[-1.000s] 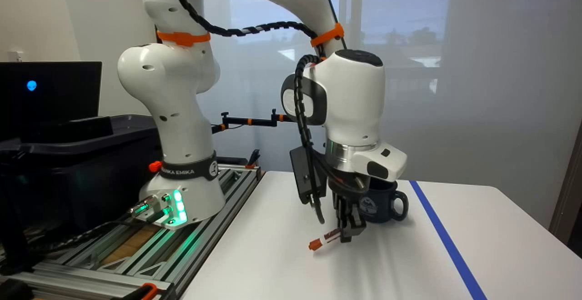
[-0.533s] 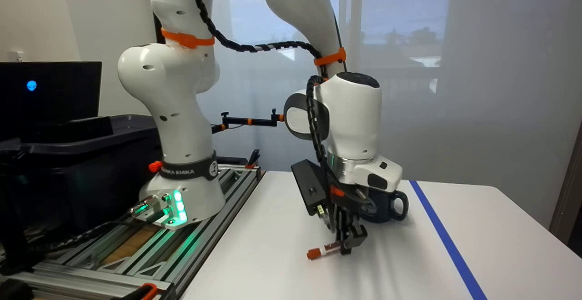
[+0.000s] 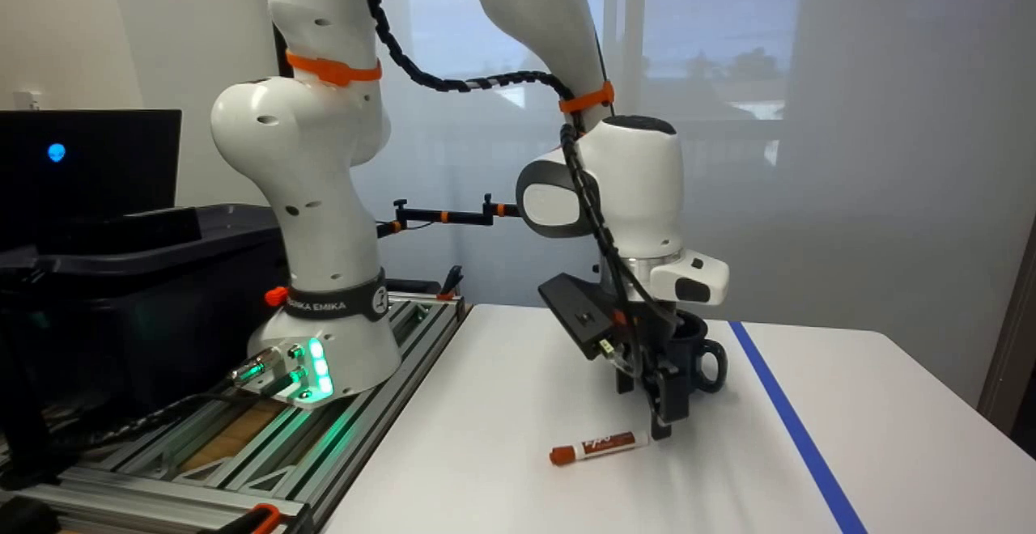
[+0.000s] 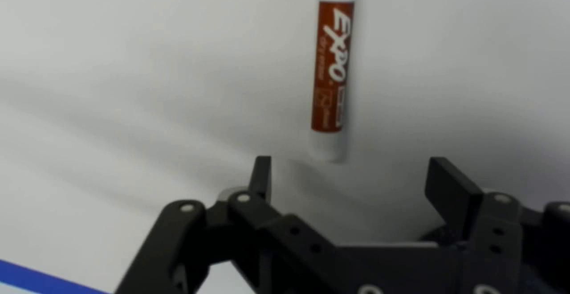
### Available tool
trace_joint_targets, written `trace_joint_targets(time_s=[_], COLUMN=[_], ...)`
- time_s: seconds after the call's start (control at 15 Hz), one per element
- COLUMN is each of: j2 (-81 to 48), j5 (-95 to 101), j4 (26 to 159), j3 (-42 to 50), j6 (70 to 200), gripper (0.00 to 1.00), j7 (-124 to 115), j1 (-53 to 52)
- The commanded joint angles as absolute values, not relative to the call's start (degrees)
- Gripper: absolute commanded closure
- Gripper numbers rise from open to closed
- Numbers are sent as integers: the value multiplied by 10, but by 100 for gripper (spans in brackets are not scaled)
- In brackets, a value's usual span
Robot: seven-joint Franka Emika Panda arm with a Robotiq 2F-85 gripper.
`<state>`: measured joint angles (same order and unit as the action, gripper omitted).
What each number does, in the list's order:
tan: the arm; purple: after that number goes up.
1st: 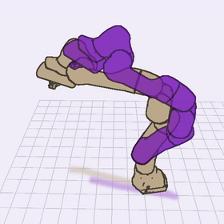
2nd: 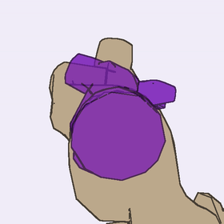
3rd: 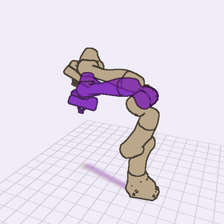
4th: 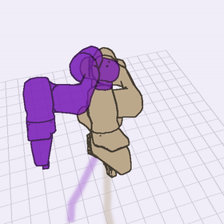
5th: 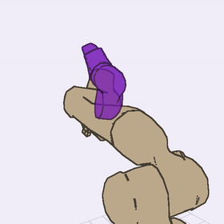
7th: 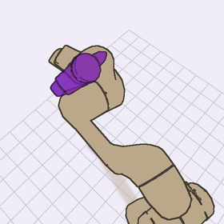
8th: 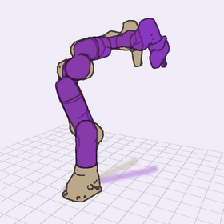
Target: Remove the marker from the cup and put it on the table
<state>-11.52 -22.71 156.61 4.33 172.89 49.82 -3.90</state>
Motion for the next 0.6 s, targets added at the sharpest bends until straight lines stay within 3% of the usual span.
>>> trace_joint_targets(time_s=[0.0, 0.53], j2=[-28, 131], j5=[-215, -91], j4=[1584, 1563], j3=[62, 14], j6=[1667, 1506], gripper=[0, 0], j7=[446, 137], j1=[-61, -17])
